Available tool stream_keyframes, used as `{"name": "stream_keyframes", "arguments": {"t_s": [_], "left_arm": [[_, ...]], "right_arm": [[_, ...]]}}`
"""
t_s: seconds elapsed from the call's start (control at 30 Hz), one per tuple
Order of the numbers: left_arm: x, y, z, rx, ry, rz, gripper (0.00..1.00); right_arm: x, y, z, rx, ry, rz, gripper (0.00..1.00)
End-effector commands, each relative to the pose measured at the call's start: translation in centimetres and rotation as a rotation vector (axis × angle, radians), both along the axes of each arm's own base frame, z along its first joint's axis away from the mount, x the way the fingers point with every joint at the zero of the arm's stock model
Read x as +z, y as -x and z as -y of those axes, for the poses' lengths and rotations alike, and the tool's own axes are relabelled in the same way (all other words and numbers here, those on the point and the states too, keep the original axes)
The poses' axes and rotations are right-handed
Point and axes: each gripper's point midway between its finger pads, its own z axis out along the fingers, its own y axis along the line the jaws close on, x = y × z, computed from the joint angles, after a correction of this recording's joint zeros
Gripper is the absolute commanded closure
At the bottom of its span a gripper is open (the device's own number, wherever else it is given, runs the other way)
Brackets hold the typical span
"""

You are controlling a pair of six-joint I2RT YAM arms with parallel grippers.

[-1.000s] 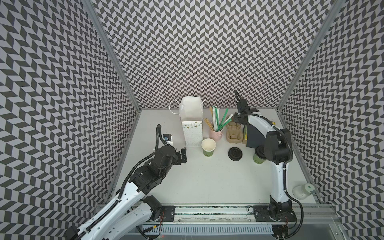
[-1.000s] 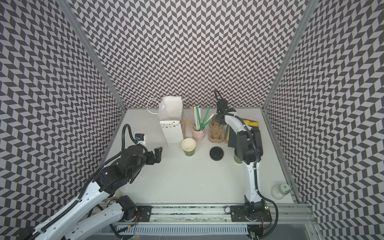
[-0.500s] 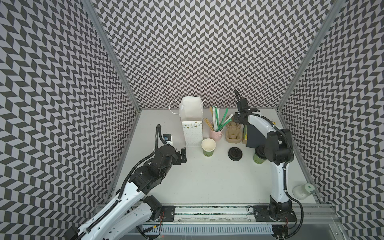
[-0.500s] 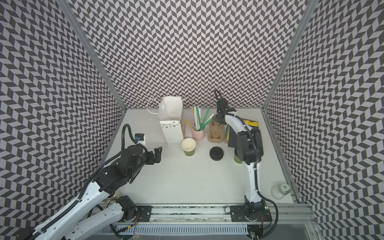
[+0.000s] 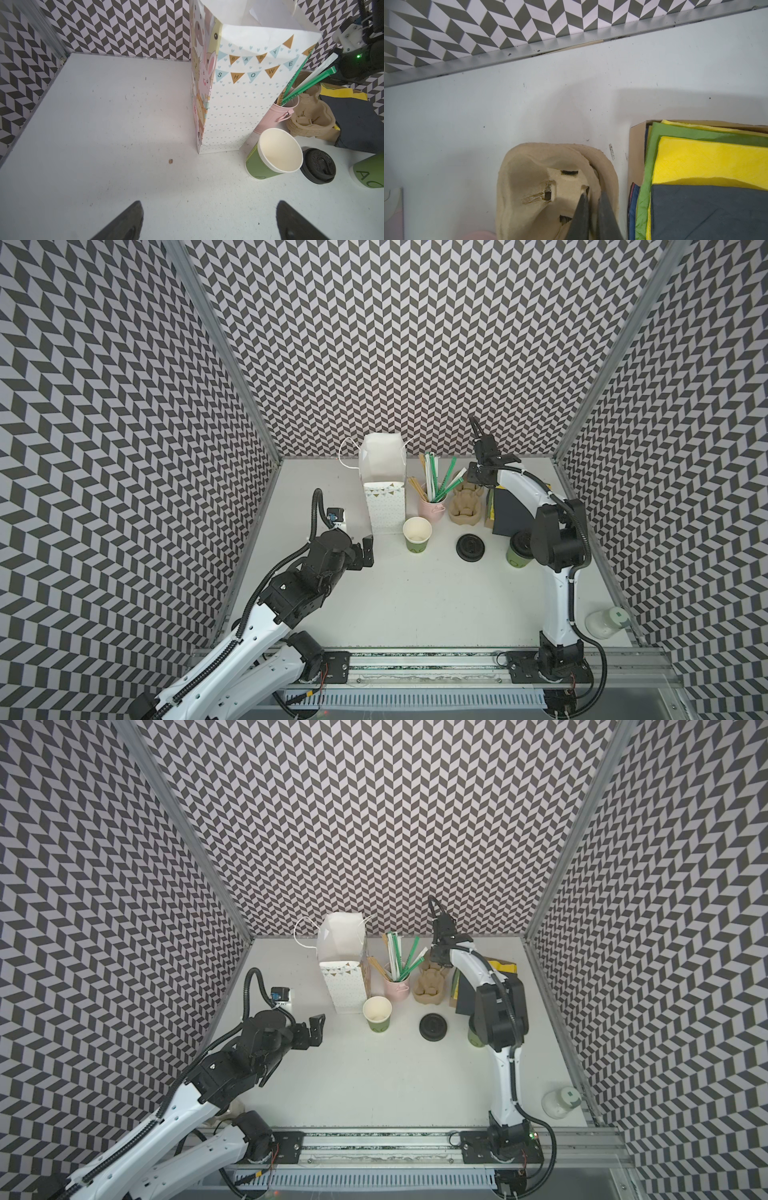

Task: Pack the takeout coffee
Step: 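Lift the top pulp carrier off the stack with the right gripper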

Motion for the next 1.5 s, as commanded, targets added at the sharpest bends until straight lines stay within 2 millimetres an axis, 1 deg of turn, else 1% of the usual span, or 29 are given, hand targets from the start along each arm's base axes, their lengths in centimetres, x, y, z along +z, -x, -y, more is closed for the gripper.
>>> {"name": "stream_keyframes", "arguments": {"t_s": [0.0, 0.17, 0.23, 0.4, 0.6, 0.7, 0.8, 0.93, 1.1, 1.27, 1.47], "left_arm": [[0.1, -0.2, 0.0, 0.004, 0.006, 0.011, 0.01], [0.1, -0.2, 0.0, 0.003, 0.006, 0.010, 0.00], [0.0, -0.2, 0.0, 0.000, 0.006, 0.009, 0.00], [0.0, -0.2, 0.1, -0.002, 0.007, 0.009, 0.00], [0.0, -0.2, 0.1, -0.003, 0.006, 0.006, 0.00], [-0.1, -0.2, 0.1, -0.003, 0.004, 0.004, 0.00], [-0.1, -0.3, 0.1, -0.003, 0.003, 0.004, 0.01], [-0.2, -0.3, 0.2, -0.003, 0.001, 0.000, 0.00], [-0.4, -0.3, 0.2, -0.002, -0.003, -0.005, 0.00], [-0.4, -0.3, 0.1, -0.001, -0.005, -0.006, 0.00], [-0.6, -0.4, 0.3, -0.004, -0.009, -0.013, 0.00]], "right_arm": [[3.8, -0.6, -0.2, 0.005, -0.002, 0.086, 0.91], [4.0, -0.5, -1.0, 0.036, -0.037, 0.101, 0.94], [4.2, -0.5, -0.9, 0.037, -0.042, 0.109, 0.94], [4.3, -0.2, -0.5, 0.021, -0.066, 0.129, 0.99], [3.4, 0.1, -1.1, 0.082, -0.176, 0.134, 1.00], [3.5, 0.0, -1.4, 0.104, -0.233, 0.147, 1.00], [4.2, -0.1, -1.8, 0.125, -0.278, 0.171, 1.00], [5.5, -0.2, -2.4, 0.167, -0.402, 0.217, 1.00], [6.6, -0.1, -3.1, 0.231, -0.595, 0.268, 1.00], [6.1, 0.0, -2.7, 0.221, -0.645, 0.271, 1.00], [6.7, 0.3, -2.5, 0.265, -0.781, 0.302, 1.00]]}}
